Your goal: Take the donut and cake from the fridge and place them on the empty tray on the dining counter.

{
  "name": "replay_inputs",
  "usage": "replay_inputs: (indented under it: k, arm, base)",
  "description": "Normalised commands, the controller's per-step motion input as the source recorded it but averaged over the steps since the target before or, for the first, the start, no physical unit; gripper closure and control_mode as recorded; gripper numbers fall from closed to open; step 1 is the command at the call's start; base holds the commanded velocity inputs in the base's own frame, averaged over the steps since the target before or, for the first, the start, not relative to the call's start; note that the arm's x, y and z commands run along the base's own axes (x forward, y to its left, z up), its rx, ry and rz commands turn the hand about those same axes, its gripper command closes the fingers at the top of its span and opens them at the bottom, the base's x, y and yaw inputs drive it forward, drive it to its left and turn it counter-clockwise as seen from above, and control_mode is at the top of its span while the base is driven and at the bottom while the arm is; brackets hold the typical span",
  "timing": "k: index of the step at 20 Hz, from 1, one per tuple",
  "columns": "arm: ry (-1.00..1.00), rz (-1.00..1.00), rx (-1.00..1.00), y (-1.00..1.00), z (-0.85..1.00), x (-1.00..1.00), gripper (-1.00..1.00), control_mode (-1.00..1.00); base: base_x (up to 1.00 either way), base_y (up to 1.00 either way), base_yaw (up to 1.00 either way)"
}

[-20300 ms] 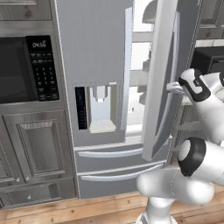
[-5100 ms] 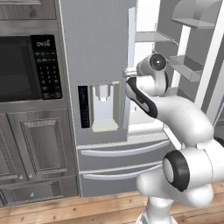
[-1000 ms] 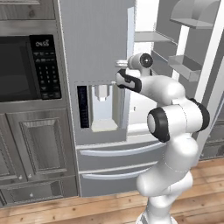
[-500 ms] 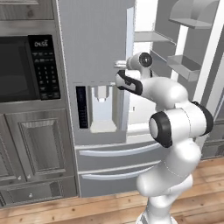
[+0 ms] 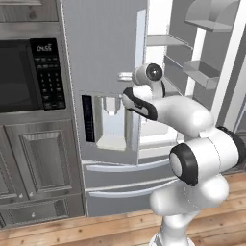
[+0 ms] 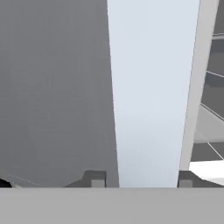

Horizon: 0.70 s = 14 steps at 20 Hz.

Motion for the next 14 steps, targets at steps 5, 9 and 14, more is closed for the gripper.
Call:
replay_inputs:
  k: [5,9,14]
  arm:
    - [0.02,0.00,-0.03,1.00,0.00,-0.62,1.00,-1.00]
    - [0.05,0.00,-0.06,1.00,0.00,-0.46,1.00,-1.00]
    - [0.10,0.00,-0.08,1.00,0.00,-0.39,1.00,-1.00]
  base:
    - [0.00,0.00,0.00]
    - [0.00,0.00,0.00]
    - [0.00,0.00,0.00]
